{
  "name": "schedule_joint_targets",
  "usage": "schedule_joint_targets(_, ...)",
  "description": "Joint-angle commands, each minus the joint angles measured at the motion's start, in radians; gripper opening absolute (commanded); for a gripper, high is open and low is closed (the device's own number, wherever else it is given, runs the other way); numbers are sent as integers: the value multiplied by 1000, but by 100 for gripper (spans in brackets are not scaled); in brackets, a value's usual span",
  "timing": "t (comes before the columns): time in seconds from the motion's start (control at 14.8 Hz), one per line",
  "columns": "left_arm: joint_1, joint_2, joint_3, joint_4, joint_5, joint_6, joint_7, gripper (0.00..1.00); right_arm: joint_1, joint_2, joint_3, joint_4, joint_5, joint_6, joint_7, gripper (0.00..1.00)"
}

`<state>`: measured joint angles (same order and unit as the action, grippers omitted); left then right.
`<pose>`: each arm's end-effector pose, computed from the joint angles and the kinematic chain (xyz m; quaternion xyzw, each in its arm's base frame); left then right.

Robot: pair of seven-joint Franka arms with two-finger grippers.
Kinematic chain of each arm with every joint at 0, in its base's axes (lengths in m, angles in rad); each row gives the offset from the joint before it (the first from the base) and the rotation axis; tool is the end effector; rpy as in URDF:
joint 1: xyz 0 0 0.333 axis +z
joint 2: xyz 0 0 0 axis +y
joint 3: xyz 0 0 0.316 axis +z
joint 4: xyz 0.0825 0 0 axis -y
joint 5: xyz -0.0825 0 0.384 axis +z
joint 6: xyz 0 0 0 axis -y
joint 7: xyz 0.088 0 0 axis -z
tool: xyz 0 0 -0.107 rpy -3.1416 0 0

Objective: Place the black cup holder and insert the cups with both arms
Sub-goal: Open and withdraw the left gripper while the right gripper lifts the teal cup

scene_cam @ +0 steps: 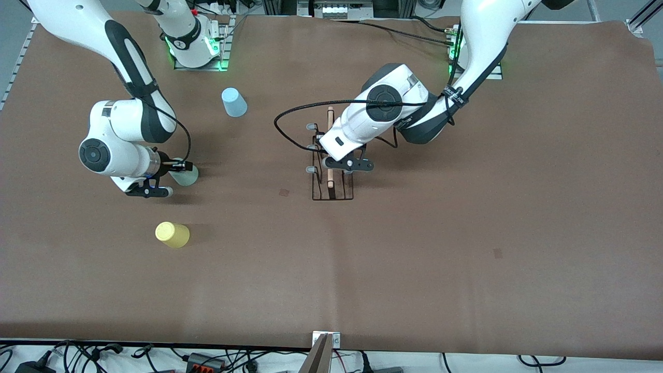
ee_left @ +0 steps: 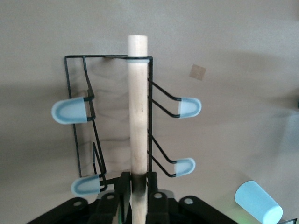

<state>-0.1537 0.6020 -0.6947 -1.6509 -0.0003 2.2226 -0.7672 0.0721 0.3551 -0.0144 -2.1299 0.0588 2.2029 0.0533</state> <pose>0.5006 -0.4687 0.3383 0.9819 0.0138 -0.0966 0.1626 0.5407 0.0332 0.2196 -0.9897 0.0183 0.1413 0.0107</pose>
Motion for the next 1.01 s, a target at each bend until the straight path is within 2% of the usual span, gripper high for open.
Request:
schedule_joint_targets(0.0, -23, 5, 6, 26, 28, -4, -23, 33, 5, -7, 1, 11, 6, 0, -9, 24)
schedule_joint_targets(0.2, -12, -16, 6, 26, 29, -17, -43, 37, 5, -15, 2, 69, 6, -58, -15, 23)
schedule_joint_targets(0.4, 11, -48, 1, 28, 29, -56, -44, 41, 20, -5, 5, 275, 15, -347, -3, 23)
schedule_joint_targets(0.47, 32, -63, -2, 26, 29, -66, -46, 45, 34, -4, 5, 328, 16, -403, 0, 23)
schedule_joint_targets(0.74, 101, -126, -5, 26, 29, -174, -29, 52, 100, -13, 5, 396, 21, -434, 13, 22)
schedule_joint_targets(0.94, 158, -163, -6, 26, 31, -247, -23, 61, 176, -24, 5, 447, 55, -489, 42, 20)
